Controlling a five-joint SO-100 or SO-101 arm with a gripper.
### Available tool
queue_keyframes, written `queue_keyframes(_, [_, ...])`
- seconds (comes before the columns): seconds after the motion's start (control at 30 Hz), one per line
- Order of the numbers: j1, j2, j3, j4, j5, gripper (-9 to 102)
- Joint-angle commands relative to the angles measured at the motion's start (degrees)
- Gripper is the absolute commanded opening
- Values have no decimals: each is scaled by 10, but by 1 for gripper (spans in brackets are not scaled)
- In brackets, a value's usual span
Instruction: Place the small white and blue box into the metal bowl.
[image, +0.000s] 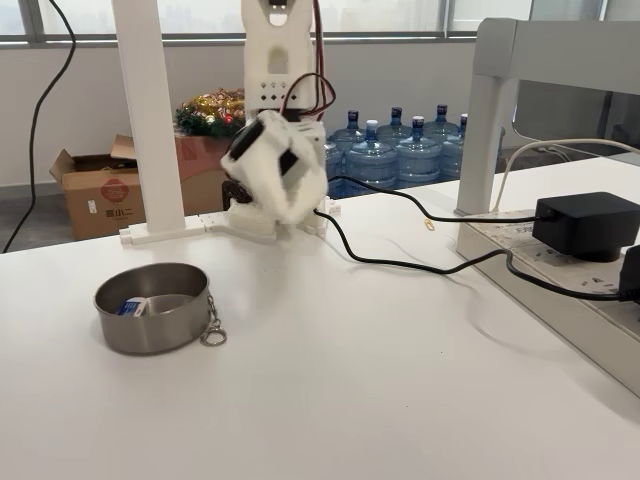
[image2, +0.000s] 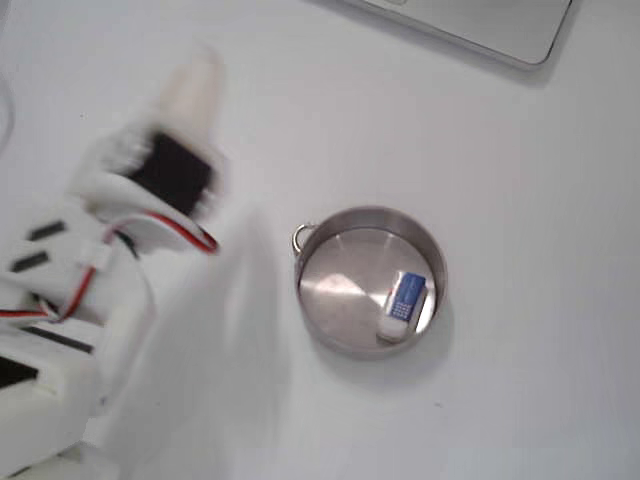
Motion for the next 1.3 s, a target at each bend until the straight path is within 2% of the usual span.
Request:
queue_keyframes(0.0, [-115,76,29,3,-279,-4])
queue_keyframes(0.07, [-162,88,29,3,-394,-4])
queue_keyframes(0.13, [-200,88,29,4,-468,-4])
queue_keyframes(0.23, [-223,104,30,47,-487,-4])
queue_keyframes(0.3, [-229,186,30,153,-477,-4])
queue_keyframes(0.53, [-231,545,39,628,-391,-4])
queue_keyframes(0.63, [-232,653,47,806,-351,-4])
queue_keyframes(0.77, [-232,767,47,994,-318,-4])
queue_keyframes(0.87, [-232,831,47,1100,-322,-4])
queue_keyframes(0.97, [-232,867,47,1159,-324,-4])
queue_keyframes(1.07, [-232,867,47,1185,-324,-4])
queue_keyframes(1.27, [-227,867,47,1187,-320,-4])
